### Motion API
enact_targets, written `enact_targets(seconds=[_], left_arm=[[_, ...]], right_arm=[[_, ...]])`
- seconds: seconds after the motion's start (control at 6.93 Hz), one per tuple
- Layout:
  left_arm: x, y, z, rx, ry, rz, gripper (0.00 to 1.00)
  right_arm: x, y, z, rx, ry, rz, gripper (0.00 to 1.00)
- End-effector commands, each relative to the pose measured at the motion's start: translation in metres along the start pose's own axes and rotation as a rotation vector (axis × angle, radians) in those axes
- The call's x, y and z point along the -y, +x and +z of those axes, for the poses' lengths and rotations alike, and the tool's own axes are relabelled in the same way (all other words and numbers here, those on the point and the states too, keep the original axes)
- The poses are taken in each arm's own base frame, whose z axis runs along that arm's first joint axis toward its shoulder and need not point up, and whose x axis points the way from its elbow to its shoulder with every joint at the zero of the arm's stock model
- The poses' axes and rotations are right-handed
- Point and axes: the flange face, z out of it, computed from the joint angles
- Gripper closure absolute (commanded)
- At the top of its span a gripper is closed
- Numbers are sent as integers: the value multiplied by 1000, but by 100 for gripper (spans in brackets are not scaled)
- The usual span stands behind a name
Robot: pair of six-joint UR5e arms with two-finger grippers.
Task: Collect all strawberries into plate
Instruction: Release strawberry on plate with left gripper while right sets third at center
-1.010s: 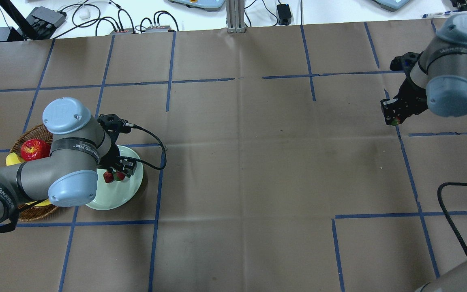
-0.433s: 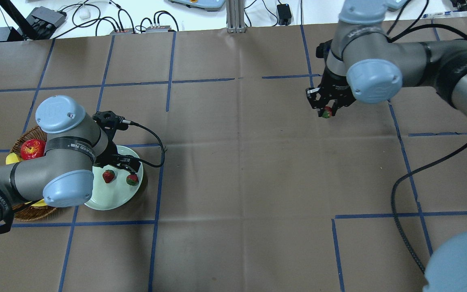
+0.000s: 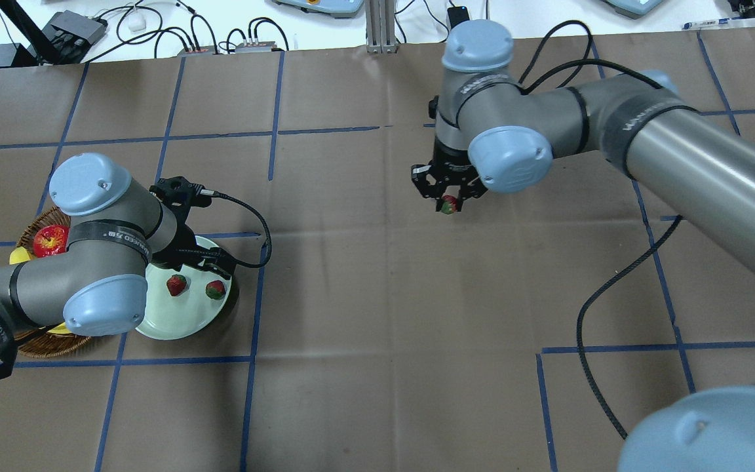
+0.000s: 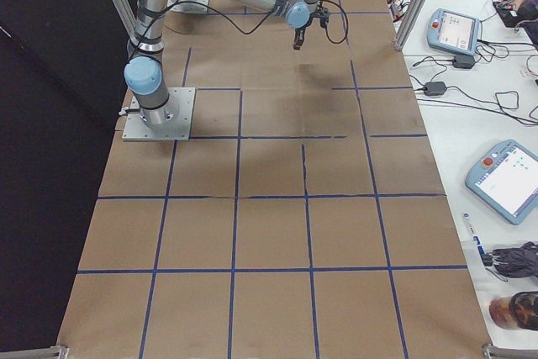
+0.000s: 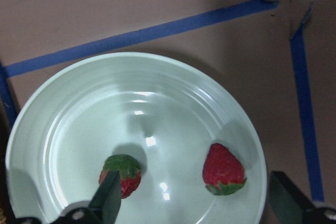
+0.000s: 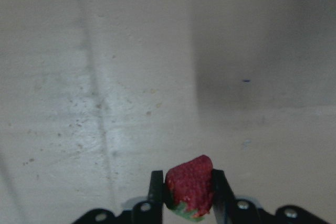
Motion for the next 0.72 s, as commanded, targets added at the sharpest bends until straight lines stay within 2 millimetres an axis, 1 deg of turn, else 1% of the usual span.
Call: enact_targets(seconds=[0.0,0.14,0.29,0.43,0.58], left_arm=[[0,17,-13,-100,45,-71,1],[2,25,-15,-178,68,-112,1],[3,33,-12,-195,59,-156,1],[5,39,-10,-260,63,-195,1],[7,42,-8,-278,66,-212,1]], right_arm=[[3,-36,41,-3,-26,31,94],[4,-39,42,33,-32,40,73],[3,-41,42,41,-36,43,4],[4,-40,41,42,-36,44,0],[5,-39,38,44,-30,45,0]])
